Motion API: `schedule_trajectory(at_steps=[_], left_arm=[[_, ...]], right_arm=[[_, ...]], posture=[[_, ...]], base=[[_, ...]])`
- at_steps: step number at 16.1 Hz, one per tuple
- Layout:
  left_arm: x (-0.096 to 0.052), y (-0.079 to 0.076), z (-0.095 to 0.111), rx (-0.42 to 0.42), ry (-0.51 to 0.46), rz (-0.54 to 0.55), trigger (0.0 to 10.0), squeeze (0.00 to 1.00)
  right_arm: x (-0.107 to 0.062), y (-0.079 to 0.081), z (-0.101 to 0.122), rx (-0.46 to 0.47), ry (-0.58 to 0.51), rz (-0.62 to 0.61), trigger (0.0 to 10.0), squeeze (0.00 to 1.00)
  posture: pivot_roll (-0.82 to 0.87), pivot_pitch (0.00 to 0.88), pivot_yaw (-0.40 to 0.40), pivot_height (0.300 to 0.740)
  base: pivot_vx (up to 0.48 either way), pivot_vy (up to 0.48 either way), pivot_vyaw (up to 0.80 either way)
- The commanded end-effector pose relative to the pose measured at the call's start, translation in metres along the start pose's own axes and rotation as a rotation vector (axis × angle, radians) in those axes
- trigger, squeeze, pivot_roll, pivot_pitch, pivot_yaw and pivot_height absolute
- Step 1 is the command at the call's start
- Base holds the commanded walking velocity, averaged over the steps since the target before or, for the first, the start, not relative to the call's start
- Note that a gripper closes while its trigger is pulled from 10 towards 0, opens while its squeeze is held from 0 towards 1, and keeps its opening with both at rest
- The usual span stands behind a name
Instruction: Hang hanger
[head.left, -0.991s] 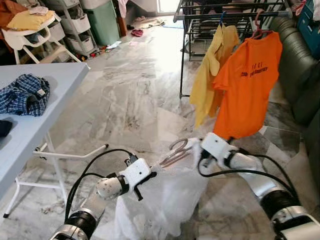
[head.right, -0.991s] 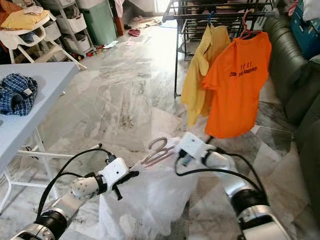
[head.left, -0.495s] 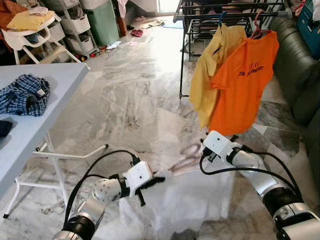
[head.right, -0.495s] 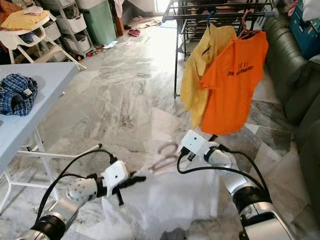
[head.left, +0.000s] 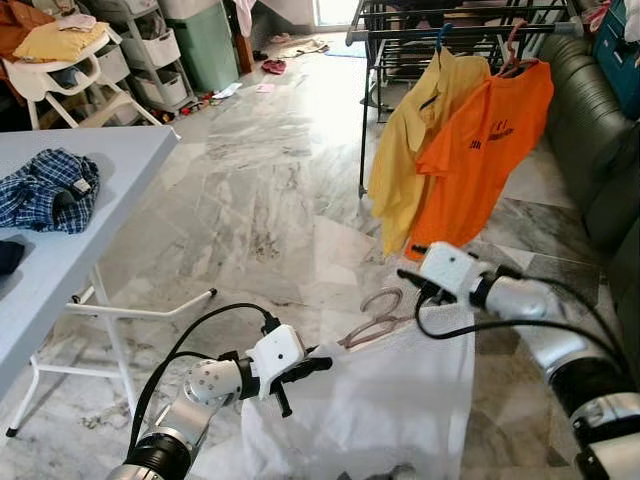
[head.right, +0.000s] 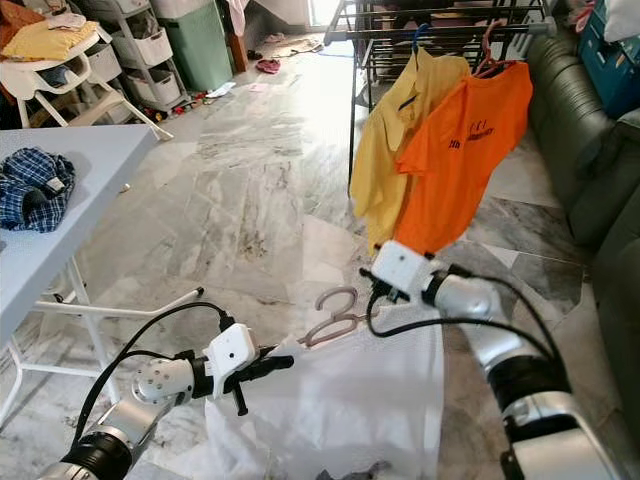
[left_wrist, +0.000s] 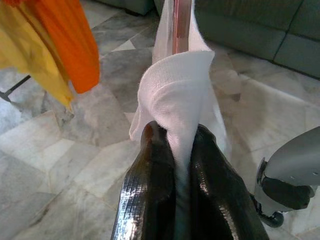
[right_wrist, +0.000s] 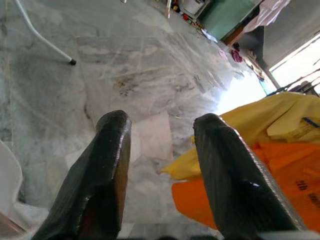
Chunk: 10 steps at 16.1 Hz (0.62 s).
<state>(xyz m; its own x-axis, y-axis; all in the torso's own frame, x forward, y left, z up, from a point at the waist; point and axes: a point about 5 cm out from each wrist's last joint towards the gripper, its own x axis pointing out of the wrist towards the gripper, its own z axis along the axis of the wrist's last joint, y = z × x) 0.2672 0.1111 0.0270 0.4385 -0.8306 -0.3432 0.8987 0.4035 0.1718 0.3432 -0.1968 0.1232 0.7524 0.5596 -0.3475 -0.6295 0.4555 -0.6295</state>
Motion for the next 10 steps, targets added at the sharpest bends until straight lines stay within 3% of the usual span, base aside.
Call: schedule_trajectory(at_steps=[1,3,5,8,9,10], left_arm=[[-0.007,0.009,0.004,0.009,-0.019,0.033,10.0,0.0],[-0.01,0.011,0.0,0.007,0.0,0.033,10.0,0.0],[-0.011,0.012,0.0,0.007,0.004,0.035,10.0,0.0],[-0.012,0.014,0.001,0.015,0.006,0.031,10.0,0.0],[-0.012,0.014,0.001,0.022,0.005,0.025,10.0,0.0],[-0.012,0.013,0.002,0.027,0.003,0.021,10.0,0.0]], right_arm=[[-0.005,-0.015,0.006,-0.018,-0.019,-0.013,10.0,1.0],[-0.02,-0.033,0.006,-0.018,-0.009,-0.012,10.0,1.0],[-0.031,-0.037,0.0,0.001,0.011,0.025,10.0,1.0],[-0.047,-0.015,-0.017,0.088,0.058,0.248,10.0,1.0],[-0.051,0.003,-0.024,0.133,0.079,0.37,10.0,0.62],[-0.054,0.014,-0.028,0.158,0.093,0.445,10.0,0.43]], posture=[[-0.15,0.038,0.113,0.74],[-0.16,0.04,0.116,0.74],[-0.16,0.04,0.114,0.74],[-0.16,0.042,0.115,0.74],[-0.16,0.044,0.116,0.74],[-0.16,0.045,0.117,0.74]], base=[[0.0,0.0,0.0],[0.0,0.0,0.0],[0.0,0.0,0.0],[0.0,0.0,0.0],[0.0,0.0,0.0],[0.0,0.0,0.0]])
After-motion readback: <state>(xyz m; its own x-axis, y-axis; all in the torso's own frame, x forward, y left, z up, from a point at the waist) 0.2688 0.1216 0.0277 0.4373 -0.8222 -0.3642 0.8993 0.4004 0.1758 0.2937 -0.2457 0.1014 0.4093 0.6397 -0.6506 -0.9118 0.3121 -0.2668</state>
